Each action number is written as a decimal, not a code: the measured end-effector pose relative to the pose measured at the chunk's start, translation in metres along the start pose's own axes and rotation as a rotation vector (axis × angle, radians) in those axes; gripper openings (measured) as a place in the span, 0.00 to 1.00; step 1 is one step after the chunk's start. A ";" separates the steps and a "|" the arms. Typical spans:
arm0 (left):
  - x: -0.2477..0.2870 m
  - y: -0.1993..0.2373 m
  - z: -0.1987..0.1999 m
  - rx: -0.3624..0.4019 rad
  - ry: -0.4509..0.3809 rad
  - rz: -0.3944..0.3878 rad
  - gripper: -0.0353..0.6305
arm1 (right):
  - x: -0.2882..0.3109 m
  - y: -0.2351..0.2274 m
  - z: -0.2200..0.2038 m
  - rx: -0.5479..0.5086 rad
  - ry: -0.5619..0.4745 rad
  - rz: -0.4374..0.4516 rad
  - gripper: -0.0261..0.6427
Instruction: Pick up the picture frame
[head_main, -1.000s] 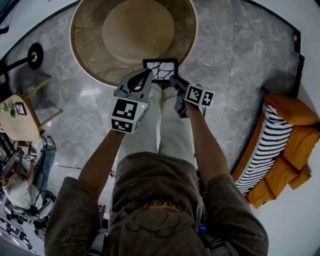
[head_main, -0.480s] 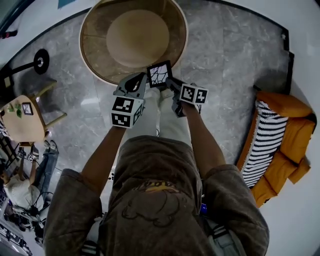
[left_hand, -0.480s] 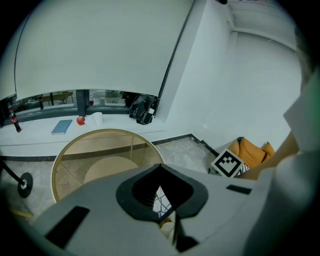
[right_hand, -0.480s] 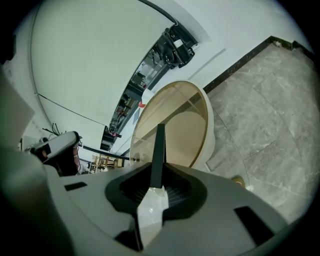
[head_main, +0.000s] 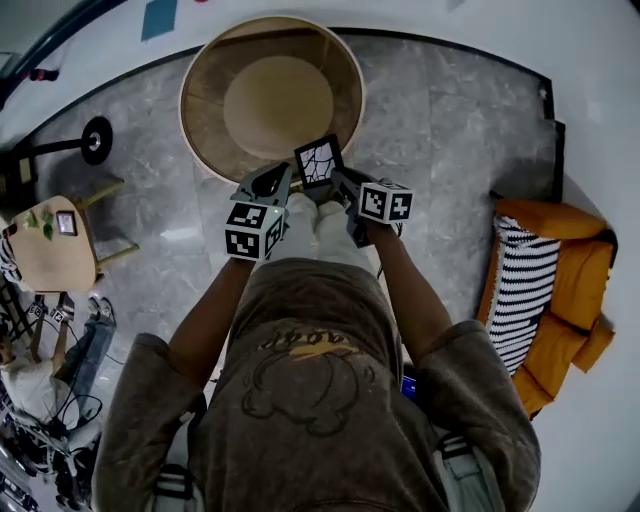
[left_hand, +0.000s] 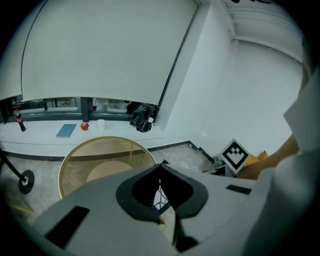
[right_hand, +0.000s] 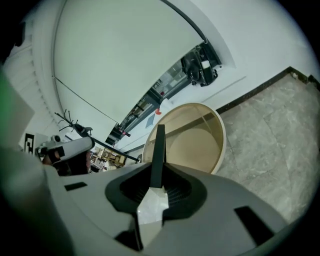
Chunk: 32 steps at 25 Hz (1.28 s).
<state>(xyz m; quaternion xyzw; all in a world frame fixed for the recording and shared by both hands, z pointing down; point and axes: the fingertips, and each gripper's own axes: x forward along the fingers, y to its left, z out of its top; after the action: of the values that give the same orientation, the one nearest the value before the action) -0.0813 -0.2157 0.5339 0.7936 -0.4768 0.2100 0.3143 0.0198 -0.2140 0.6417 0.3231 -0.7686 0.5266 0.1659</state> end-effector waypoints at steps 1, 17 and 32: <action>-0.005 -0.003 0.005 -0.002 -0.007 -0.007 0.08 | -0.008 0.008 0.008 -0.026 -0.010 0.004 0.17; -0.084 -0.055 0.113 0.041 -0.190 -0.125 0.08 | -0.132 0.137 0.113 -0.363 -0.319 -0.026 0.17; -0.110 -0.049 0.156 0.102 -0.282 -0.091 0.08 | -0.178 0.180 0.146 -0.458 -0.454 -0.084 0.17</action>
<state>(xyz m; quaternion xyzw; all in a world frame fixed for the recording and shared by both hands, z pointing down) -0.0824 -0.2389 0.3386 0.8509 -0.4685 0.1060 0.2130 0.0427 -0.2480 0.3521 0.4183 -0.8703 0.2472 0.0802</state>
